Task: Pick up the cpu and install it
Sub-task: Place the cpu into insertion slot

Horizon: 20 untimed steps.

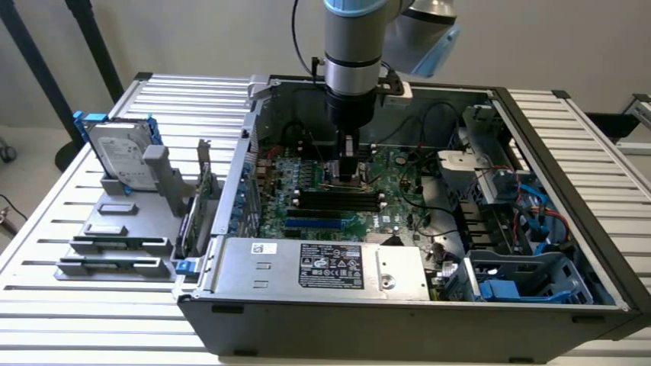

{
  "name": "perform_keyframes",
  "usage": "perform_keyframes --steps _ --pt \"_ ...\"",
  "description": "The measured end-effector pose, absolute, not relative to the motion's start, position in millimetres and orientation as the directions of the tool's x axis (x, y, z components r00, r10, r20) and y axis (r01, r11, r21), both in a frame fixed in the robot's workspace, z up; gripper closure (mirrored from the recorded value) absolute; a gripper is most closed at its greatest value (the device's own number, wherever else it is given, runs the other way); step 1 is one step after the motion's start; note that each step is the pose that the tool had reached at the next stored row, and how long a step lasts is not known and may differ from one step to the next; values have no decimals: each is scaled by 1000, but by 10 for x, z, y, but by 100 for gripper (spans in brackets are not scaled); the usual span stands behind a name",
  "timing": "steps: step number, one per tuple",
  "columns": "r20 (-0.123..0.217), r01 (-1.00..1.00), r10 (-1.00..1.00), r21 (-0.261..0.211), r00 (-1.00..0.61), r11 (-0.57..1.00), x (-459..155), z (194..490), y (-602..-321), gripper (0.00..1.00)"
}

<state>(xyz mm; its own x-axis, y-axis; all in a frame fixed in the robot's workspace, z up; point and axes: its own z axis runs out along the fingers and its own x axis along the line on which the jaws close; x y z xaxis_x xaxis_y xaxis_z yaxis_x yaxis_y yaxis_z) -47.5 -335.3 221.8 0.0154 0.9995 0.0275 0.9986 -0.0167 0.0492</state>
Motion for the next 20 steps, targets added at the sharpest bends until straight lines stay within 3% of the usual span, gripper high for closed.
perform_keyframes --steps 20 --pt "37 999 999 49 -3 1 -456 2120 -3339 45"
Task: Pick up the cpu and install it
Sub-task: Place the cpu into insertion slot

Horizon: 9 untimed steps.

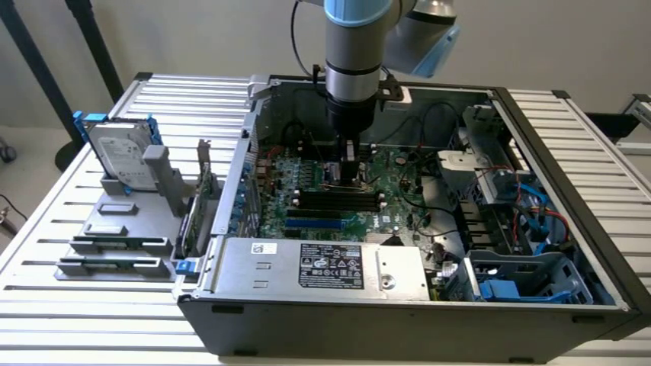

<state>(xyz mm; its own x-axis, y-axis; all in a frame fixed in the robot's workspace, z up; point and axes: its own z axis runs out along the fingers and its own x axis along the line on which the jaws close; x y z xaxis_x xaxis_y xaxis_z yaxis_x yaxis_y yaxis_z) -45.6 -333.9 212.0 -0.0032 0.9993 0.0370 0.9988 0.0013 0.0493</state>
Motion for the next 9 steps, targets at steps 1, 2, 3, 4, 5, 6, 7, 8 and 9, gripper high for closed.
perform_keyframes --steps 1,2,3,4,5,6,7,8,9 --pt "37 999 999 49 -3 1 -455 2118 -3334 45" --pt "37 999 999 49 -2 0 -454 2118 -3327 45" --pt "37 999 999 49 -1 -1 -452 2117 -3321 45" --pt "37 999 999 49 0 -2 -451 2116 -3315 45" --pt "37 999 999 49 1 -3 -450 2114 -3309 45" --pt "37 999 999 49 2 -4 -447 2112 -3304 45" --pt "37 999 999 49 4 -6 -443 2108 -3303 45" --pt "37 999 999 49 5 -7 -440 2103 -3302 45" --pt "37 999 999 49 7 -9 -437 2098 -3302 45"
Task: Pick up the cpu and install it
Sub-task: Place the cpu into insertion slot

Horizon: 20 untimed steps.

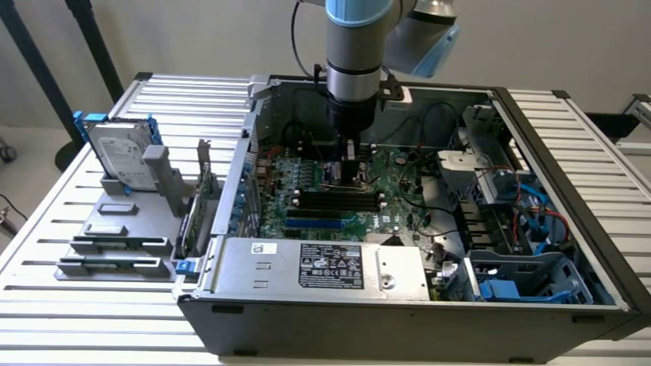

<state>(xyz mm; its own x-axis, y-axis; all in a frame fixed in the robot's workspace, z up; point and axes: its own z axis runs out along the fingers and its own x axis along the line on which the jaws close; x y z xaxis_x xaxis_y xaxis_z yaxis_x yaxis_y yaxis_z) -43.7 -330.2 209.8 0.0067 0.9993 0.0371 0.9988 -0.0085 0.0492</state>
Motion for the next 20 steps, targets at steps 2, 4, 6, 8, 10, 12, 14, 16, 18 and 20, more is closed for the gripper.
perform_keyframes --steps 2,4,6,8,10,12,14,16,18,20 --pt "37 999 999 49 9 -11 -435 2088 -3302 45" --pt "37 999 999 49 10 -12 -435 2073 -3302 45" --pt "37 999 999 49 12 -14 -434 2059 -3302 45" --pt "37 999 999 49 15 -17 -434 2046 -3299 45" --pt "37 999 999 49 19 -21 -434 2035 -3295 45" --pt "37 998 999 49 25 -27 -434 2027 -3290 45" --pt "37 998 999 49 32 -33 -434 2022 -3284 45" --pt "37 998 999 49 36 -38 -434 2017 -3280 45" --pt "37 998 999 49 39 -40 -434 2010 -3277 45" --pt "37 998 998 49 41 -42 -435 2003 -3271 45"
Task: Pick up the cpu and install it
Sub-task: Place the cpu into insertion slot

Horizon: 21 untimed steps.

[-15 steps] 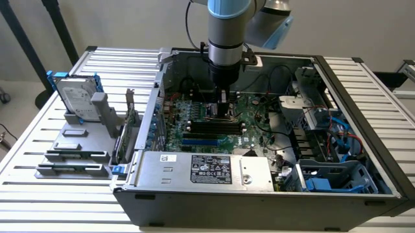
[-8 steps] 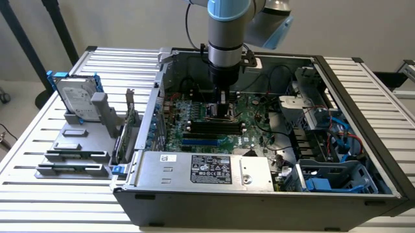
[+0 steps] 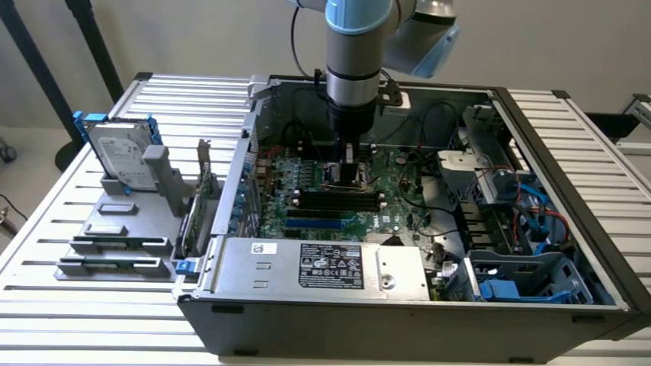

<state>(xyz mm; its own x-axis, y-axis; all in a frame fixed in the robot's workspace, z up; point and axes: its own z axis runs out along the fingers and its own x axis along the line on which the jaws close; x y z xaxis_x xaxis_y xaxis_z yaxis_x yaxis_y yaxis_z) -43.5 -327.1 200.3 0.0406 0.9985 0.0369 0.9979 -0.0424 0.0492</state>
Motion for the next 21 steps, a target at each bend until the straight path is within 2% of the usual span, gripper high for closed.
perform_keyframes --steps 21 --pt "30 998 999 49 31 -32 -426 1970 -3253 45"
